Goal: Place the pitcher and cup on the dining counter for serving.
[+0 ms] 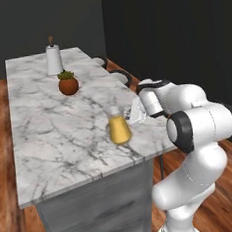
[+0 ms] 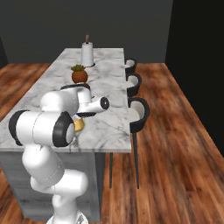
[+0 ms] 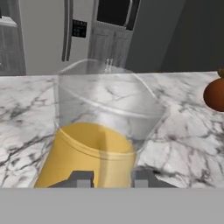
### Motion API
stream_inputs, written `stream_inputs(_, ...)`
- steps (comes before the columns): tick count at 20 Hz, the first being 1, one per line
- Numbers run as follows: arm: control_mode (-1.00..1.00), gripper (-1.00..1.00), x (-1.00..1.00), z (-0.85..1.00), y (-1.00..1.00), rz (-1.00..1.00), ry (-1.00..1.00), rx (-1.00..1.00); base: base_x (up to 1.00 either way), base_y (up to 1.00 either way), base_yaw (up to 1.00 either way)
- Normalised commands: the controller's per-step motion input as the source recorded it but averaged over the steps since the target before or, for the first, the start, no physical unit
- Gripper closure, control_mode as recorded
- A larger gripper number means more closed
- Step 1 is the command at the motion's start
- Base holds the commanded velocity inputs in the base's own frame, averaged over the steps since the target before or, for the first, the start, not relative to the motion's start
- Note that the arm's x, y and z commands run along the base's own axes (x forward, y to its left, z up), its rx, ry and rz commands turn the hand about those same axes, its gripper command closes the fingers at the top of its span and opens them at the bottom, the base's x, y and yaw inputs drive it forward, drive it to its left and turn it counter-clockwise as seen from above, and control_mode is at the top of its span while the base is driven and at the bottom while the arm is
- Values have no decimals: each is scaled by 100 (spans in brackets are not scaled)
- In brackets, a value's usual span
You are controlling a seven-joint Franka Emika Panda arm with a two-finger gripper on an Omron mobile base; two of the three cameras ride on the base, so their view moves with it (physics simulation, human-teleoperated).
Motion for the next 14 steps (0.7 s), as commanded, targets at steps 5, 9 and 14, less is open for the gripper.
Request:
stream_inputs(5, -100, -100, 0, -2, -7, 0, 0, 0, 0, 0, 0)
stream_inputs(9, -100, -100, -6, 0, -14, 0, 0, 0, 0, 0, 0)
stream_inputs(14, -100, -100, -35, 0, -54, 0, 0, 0, 0, 0, 0)
